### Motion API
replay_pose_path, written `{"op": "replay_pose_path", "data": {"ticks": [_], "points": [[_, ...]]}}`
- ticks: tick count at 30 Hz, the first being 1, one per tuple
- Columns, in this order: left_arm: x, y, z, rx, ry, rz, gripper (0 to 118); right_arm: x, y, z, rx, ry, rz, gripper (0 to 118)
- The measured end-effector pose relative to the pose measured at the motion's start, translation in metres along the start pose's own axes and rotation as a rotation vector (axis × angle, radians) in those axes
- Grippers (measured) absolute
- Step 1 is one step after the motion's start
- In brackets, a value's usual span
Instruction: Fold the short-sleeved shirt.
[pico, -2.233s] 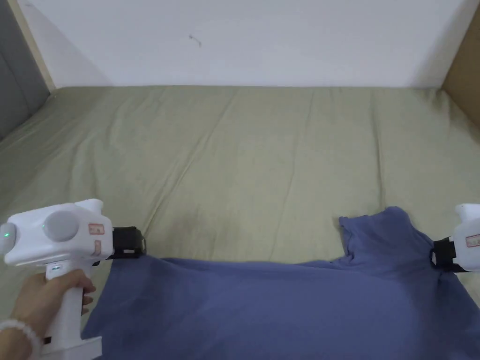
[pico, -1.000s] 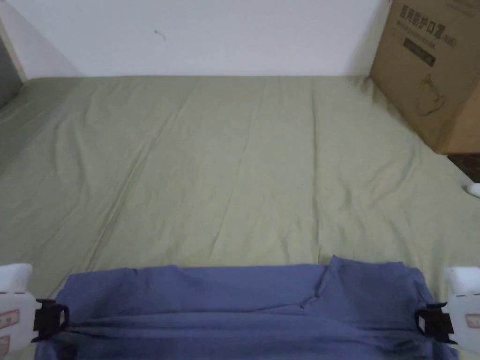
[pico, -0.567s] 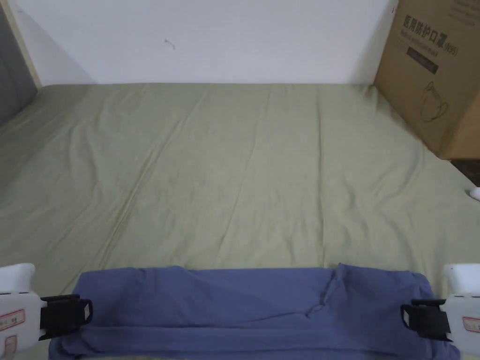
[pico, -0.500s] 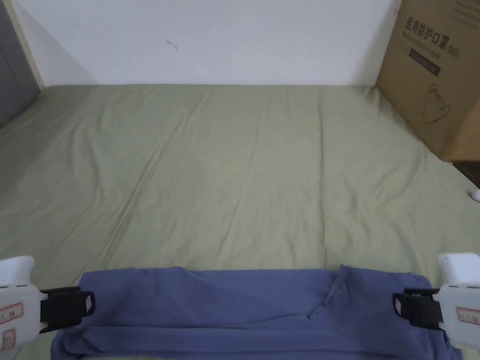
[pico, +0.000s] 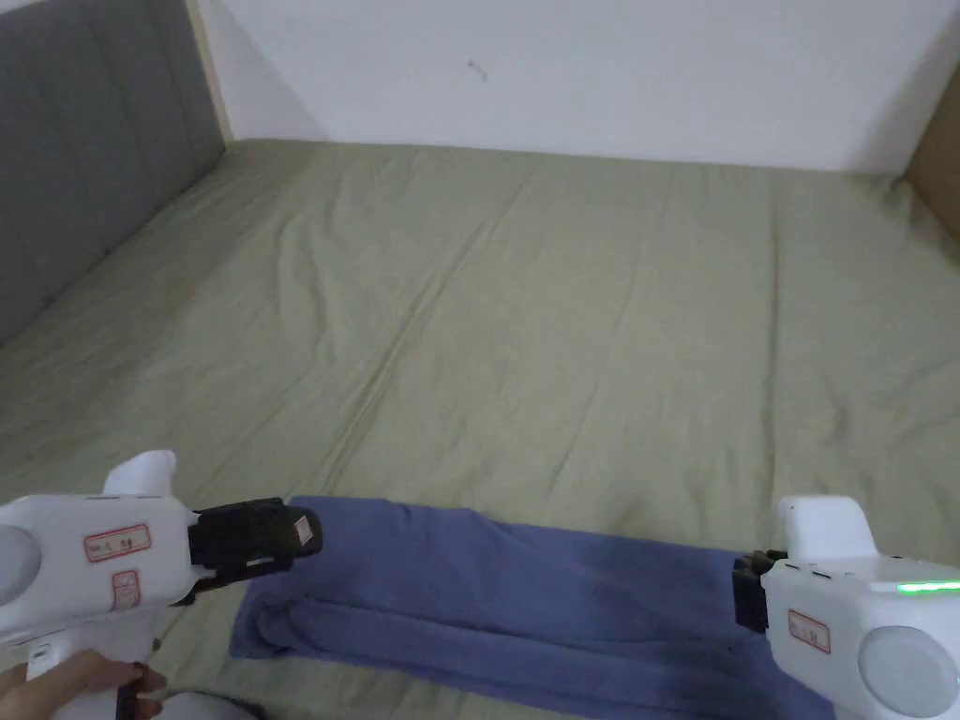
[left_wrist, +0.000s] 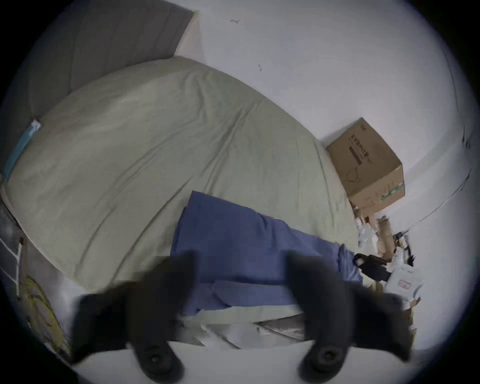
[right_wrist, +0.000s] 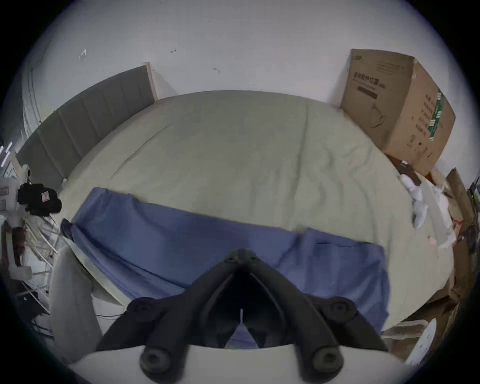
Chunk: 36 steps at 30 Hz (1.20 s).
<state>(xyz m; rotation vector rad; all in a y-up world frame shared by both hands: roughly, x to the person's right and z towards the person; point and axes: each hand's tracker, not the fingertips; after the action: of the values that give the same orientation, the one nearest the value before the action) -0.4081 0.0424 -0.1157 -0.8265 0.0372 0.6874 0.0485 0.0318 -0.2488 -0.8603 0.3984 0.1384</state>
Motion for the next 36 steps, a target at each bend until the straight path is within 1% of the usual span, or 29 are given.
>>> {"op": "replay_pose_path", "data": {"ticks": [1, 2, 3, 4, 6, 7, 8, 9, 11, 12, 13, 14, 15, 16, 17, 19, 20, 21, 22, 24, 25, 27, 28, 29, 32, 36], "points": [[-0.002, 0.0, -0.002, -0.005, 0.004, -0.004, 114, -0.004, 0.002, -0.003, 0.001, 0.005, 0.0, 0], [-0.008, -0.001, -0.002, -0.001, -0.003, 0.014, 112, -0.009, 0.007, -0.002, 0.005, 0.009, -0.002, 0], [-0.015, -0.001, -0.004, 0.005, -0.013, 0.037, 112, -0.013, 0.01, -0.005, 0.007, 0.02, -0.007, 0], [-0.024, -0.003, -0.01, -0.005, -0.023, 0.103, 112, -0.016, 0.012, -0.007, 0.009, 0.039, -0.015, 0], [-0.042, -0.006, -0.023, -0.029, -0.053, 0.187, 113, -0.024, 0.017, -0.009, 0.01, 0.071, -0.028, 0], [-0.048, -0.01, -0.03, -0.055, -0.095, 0.246, 112, -0.026, 0.018, -0.011, 0.008, 0.078, -0.027, 0], [-0.055, -0.014, -0.037, -0.075, -0.118, 0.297, 111, -0.03, 0.018, -0.013, 0.007, 0.081, -0.021, 0], [-0.059, -0.017, -0.046, -0.105, -0.171, 0.33, 108, -0.033, 0.019, -0.015, 0.0, 0.084, -0.006, 0], [-0.068, -0.025, -0.059, -0.126, -0.232, 0.414, 91, -0.04, 0.018, -0.014, -0.004, 0.086, 0.041, 0], [-0.073, -0.029, -0.064, -0.116, -0.223, 0.442, 80, -0.042, 0.017, -0.013, -0.013, 0.082, 0.066, 0], [-0.078, -0.032, -0.069, -0.107, -0.209, 0.468, 55, -0.043, 0.016, -0.013, -0.017, 0.082, 0.079, 0], [-0.095, -0.03, -0.078, -0.102, -0.167, 0.492, 23, -0.045, 0.014, -0.011, -0.017, 0.084, 0.089, 0], [-0.101, -0.034, -0.084, -0.112, -0.169, 0.536, 12, -0.045, 0.013, -0.01, -0.017, 0.087, 0.09, 0], [-0.106, -0.037, -0.089, -0.107, -0.174, 0.577, 11, -0.044, 0.013, -0.009, -0.019, 0.089, 0.089, 0], [-0.099, -0.038, -0.089, -0.084, -0.25, 0.6, 11, -0.042, 0.013, -0.008, -0.021, 0.091, 0.084, 0], [-0.089, -0.034, -0.088, -0.087, -0.214, 0.565, 11, -0.037, 0.012, -0.005, -0.021, 0.093, 0.068, 0], [-0.079, -0.028, -0.087, -0.094, -0.156, 0.476, 11, -0.032, 0.012, -0.004, -0.017, 0.095, 0.051, 0], [-0.059, -0.03, -0.068, -0.098, -0.121, 0.435, 11, -0.028, 0.012, -0.004, -0.014, 0.101, 0.032, 0], [-0.049, -0.027, -0.065, -0.096, -0.097, 0.402, 11, -0.025, 0.012, -0.003, -0.014, 0.107, 0.014, 0], [-0.025, -0.018, -0.059, -0.065, -0.097, 0.34, 11, -0.015, 0.011, 0.0, -0.009, 0.104, -0.028, 0], [-0.043, -0.005, -0.06, -0.051, -0.11, 0.322, 11, -0.011, 0.011, 0.002, -0.009, 0.109, -0.039, 0], [-0.017, 0.006, -0.052, -0.024, -0.143, 0.277, 11, -0.002, 0.009, 0.005, 0.002, 0.106, -0.061, 0], [-0.003, 0.011, -0.048, -0.011, -0.143, 0.222, 11, 0.002, 0.009, 0.006, 0.0, 0.103, -0.065, 0], [0.026, 0.01, -0.038, -0.003, -0.133, 0.164, 11, 0.006, 0.008, 0.007, 0.003, 0.094, -0.074, 0], [0.09, 0.016, -0.036, 0.0, -0.083, -0.077, 11, 0.021, 0.004, 0.011, 0.016, 0.084, -0.126, 0], [0.18, -0.005, -0.047, -0.039, -0.054, -0.416, 11, 0.043, -0.004, 0.016, 0.025, 0.079, -0.206, 0]]}}
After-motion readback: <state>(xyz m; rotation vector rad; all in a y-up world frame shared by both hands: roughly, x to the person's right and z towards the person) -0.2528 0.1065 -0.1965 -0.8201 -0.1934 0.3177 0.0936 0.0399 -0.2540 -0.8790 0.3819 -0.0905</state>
